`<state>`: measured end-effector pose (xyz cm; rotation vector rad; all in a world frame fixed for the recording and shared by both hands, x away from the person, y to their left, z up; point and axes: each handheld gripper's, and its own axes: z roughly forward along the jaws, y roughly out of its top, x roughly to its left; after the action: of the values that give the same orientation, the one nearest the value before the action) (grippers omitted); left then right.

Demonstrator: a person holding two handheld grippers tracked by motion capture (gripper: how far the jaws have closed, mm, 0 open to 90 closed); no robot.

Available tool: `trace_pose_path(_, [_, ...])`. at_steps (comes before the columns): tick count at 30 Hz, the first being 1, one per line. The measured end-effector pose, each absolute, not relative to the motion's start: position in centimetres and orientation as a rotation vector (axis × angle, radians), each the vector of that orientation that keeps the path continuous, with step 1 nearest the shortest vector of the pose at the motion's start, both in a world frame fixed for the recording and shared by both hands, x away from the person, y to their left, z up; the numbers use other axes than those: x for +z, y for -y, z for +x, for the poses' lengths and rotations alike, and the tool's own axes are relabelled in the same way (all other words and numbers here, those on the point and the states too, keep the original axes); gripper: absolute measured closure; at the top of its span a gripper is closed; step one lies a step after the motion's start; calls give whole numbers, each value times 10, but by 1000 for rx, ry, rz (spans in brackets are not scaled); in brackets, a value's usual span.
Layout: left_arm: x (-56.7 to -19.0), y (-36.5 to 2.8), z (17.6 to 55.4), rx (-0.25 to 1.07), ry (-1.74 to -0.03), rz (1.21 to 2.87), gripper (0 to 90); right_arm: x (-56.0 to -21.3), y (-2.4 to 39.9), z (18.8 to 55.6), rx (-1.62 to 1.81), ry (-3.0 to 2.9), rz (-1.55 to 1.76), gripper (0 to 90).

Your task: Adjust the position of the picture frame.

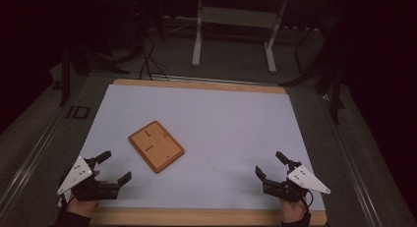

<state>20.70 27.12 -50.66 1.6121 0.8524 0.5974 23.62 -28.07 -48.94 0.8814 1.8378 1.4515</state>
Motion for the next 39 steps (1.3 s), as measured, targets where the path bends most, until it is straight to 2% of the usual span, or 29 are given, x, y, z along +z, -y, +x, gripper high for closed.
trace_pose_path(7, [-508, -273, 208, 598, -860, 1621, 0, -491, 276, 237, 1421, -1867, 872, 126])
trace_pose_path(12, [-504, -273, 207, 653, -890, 1598, 0, -490, 275, 234, 1434, -1893, 840, 129])
trace_pose_path(19, [-489, -267, 204, 595, -873, 1540, 0, -490, 272, 235, 1458, -1914, 839, 125])
trace_pose_path(27, [-482, -253, 213, 522, -833, 1596, 0, -489, 276, 234, 1480, -1885, 854, 125])
trace_pose_path(39, [-469, -244, 242, 517, -818, 1668, 0, -489, 276, 234, 1475, -1887, 858, 125])
